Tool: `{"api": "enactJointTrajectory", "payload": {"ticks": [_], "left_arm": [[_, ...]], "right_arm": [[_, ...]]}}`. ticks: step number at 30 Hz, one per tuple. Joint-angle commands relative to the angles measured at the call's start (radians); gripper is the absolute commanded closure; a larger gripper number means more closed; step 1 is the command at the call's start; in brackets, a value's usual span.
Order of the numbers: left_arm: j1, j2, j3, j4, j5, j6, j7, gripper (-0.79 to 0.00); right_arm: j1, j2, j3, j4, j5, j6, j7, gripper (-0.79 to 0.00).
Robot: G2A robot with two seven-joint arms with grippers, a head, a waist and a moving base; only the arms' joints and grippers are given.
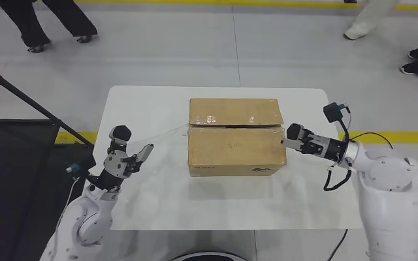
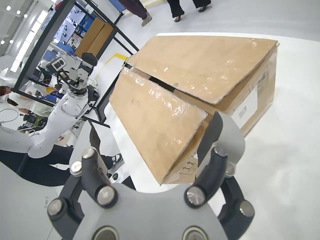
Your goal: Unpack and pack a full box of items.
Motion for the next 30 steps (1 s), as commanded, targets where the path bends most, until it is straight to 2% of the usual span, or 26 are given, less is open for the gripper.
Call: {"api": "enactJointTrajectory", "payload": {"ticks": [1,11,18,24,30], "left_arm": [[-0.004,0.000,0.003,0.004,-0.002,-0.001,-0.002,-0.785],[-0.015,-0.002,0.015,0.015,0.006,0.010,-0.006,-0.785],[-0.012,-0.003,0.020,0.015,0.016,0.013,0.006,-0.785],[-0.018,-0.005,0.032,0.016,0.030,0.014,0.008,-0.785],[-0.036,-0.006,0.049,0.012,0.037,0.019,-0.003,-0.785]], "right_arm": [[0.014,0.002,-0.013,0.023,-0.001,0.003,-0.008,-0.785],[0.052,0.016,-0.069,0.092,0.056,-0.006,0.003,-0.785],[0.077,0.025,-0.095,0.131,0.168,-0.013,0.033,-0.785],[0.065,0.048,-0.114,0.097,0.326,0.009,0.056,-0.785],[0.013,0.093,-0.120,0.000,0.490,0.040,0.088,-0.785]]}}
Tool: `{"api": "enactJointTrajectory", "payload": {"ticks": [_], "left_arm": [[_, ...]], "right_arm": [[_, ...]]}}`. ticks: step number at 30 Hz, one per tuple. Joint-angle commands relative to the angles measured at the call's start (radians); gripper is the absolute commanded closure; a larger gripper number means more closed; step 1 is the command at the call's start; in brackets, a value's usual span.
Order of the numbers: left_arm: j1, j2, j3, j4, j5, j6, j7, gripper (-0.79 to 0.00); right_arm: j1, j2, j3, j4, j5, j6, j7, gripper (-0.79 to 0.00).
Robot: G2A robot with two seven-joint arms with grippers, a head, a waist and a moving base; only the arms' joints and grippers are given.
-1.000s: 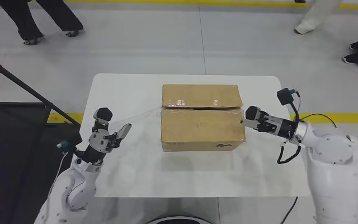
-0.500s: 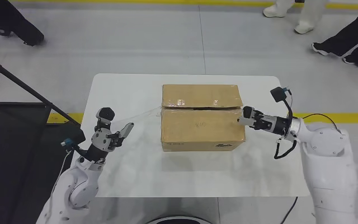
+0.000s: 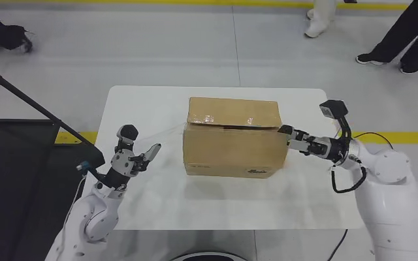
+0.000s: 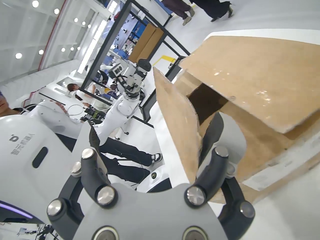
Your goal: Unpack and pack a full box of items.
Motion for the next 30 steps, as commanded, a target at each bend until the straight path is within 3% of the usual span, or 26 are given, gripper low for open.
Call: {"api": "enactJointTrajectory", "payload": {"ticks": [1,7,12,25,30], "left_arm": [[-0.008,0.000,0.006,0.002,0.001,0.001,-0.004,-0.785],[-0.031,-0.001,0.022,0.003,0.009,0.008,-0.027,-0.785],[-0.045,0.001,0.037,0.005,0.038,-0.013,-0.068,-0.785],[-0.050,0.025,0.036,0.057,0.160,-0.219,-0.241,-0.785],[-0.056,0.033,0.042,0.073,0.193,-0.272,-0.264,-0.785]], "right_arm": [[-0.018,0.016,0.001,-0.029,0.041,0.006,0.006,-0.785],[-0.077,0.068,-0.006,-0.118,0.072,-0.007,-0.006,-0.785],[-0.131,0.120,-0.047,-0.196,-0.010,-0.059,-0.059,-0.785],[-0.154,0.302,-0.291,-0.177,-0.404,-0.378,-0.378,-0.785],[-0.105,0.347,-0.332,-0.131,-0.262,-0.430,-0.430,-0.785]]}}
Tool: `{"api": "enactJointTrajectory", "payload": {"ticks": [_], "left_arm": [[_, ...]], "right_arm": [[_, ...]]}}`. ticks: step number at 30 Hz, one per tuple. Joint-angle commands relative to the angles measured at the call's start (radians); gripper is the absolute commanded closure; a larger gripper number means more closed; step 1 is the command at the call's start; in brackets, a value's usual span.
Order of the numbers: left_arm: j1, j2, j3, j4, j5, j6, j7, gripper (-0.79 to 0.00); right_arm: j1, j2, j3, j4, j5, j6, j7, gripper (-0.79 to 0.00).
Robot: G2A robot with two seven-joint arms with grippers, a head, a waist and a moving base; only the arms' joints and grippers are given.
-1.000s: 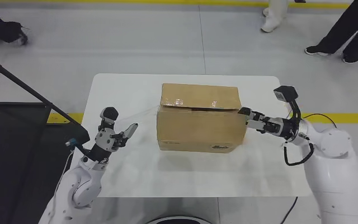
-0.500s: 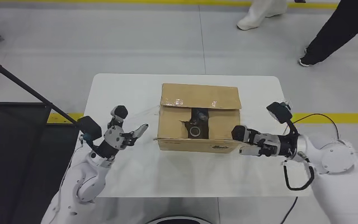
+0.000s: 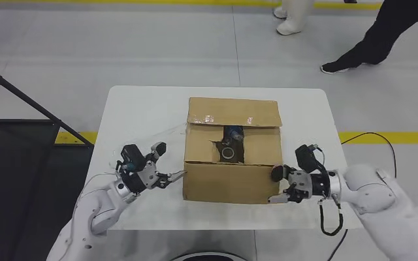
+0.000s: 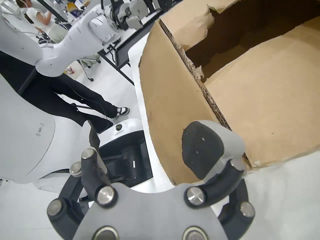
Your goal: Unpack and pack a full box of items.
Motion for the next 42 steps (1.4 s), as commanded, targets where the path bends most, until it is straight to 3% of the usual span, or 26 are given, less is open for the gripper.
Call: {"api": "enactJointTrajectory", "payload": {"ticks": [1,10,23,28,33,37,42], "left_arm": [[-0.001,0.002,0.002,0.005,0.012,-0.014,-0.001,-0.785],[0.000,0.009,0.000,0.016,0.030,-0.020,0.030,-0.785],[0.007,0.013,-0.008,0.010,0.006,-0.030,0.069,-0.785],[0.008,0.012,-0.006,0.006,0.000,-0.022,0.070,-0.785],[0.012,0.014,-0.011,0.002,-0.045,-0.035,0.098,-0.785],[0.018,0.017,-0.019,0.007,-0.056,-0.049,0.124,-0.785],[0.023,0.020,-0.021,0.009,-0.056,-0.058,0.136,-0.785]], "right_arm": [[0.023,0.013,-0.007,0.014,0.093,0.005,0.005,-0.785],[0.125,0.032,-0.043,0.046,0.433,0.108,0.108,-0.785],[0.128,0.032,-0.045,0.043,0.433,0.117,0.113,-0.785],[0.166,0.009,-0.103,0.038,0.455,0.254,0.084,-0.785],[0.246,-0.017,-0.163,0.112,0.558,0.412,0.162,-0.785],[0.310,-0.043,-0.201,0.207,0.682,0.476,0.246,-0.785],[0.391,-0.081,-0.262,0.313,0.725,0.555,0.282,-0.785]]}}
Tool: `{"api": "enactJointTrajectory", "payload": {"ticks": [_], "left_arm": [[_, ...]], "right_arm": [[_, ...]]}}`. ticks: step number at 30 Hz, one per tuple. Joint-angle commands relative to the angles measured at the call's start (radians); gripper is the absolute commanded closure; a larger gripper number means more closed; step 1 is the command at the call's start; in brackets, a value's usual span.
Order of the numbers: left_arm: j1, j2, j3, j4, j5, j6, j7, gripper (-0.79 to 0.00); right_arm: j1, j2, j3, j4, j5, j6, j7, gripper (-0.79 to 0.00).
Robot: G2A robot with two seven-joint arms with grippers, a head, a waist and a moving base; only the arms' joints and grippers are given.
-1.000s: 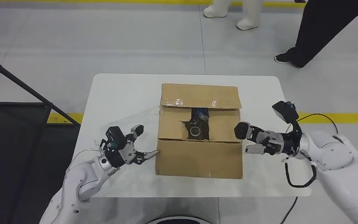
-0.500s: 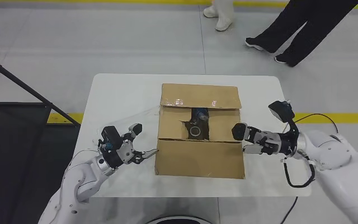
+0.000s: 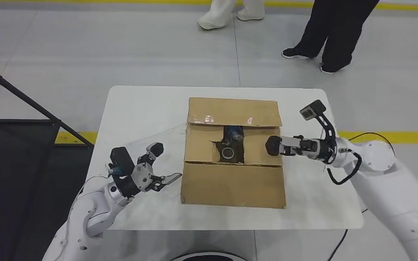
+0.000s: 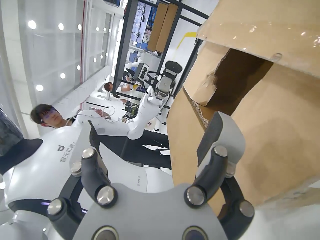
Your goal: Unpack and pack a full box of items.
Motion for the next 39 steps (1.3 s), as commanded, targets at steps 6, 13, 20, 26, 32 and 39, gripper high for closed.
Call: {"api": "enactJointTrajectory", "payload": {"ticks": [6,13,20,26,32,39], "left_arm": [[0.009,0.004,-0.003,-0.004,0.006,0.003,0.012,-0.785],[0.014,0.007,-0.009,-0.008,0.021,0.014,0.017,-0.785],[0.026,0.009,0.003,-0.022,0.077,0.045,0.037,-0.785],[0.026,0.012,0.004,-0.022,0.079,0.045,0.041,-0.785],[0.028,0.014,0.005,-0.022,0.074,0.050,0.048,-0.785],[0.026,0.016,0.012,-0.015,0.064,0.056,0.052,-0.785]], "right_arm": [[0.096,-0.054,-0.076,0.138,-0.001,0.052,0.013,-0.785],[0.153,-0.099,-0.117,0.248,0.009,0.061,0.021,-0.785],[0.181,-0.133,-0.125,0.303,0.013,0.018,-0.006,-0.785],[0.198,-0.153,-0.109,0.323,0.016,-0.031,-0.058,-0.785],[0.227,-0.178,-0.095,0.345,0.005,-0.079,-0.148,-0.785],[0.287,-0.233,-0.122,0.450,0.033,-0.142,-0.225,-0.785]]}}
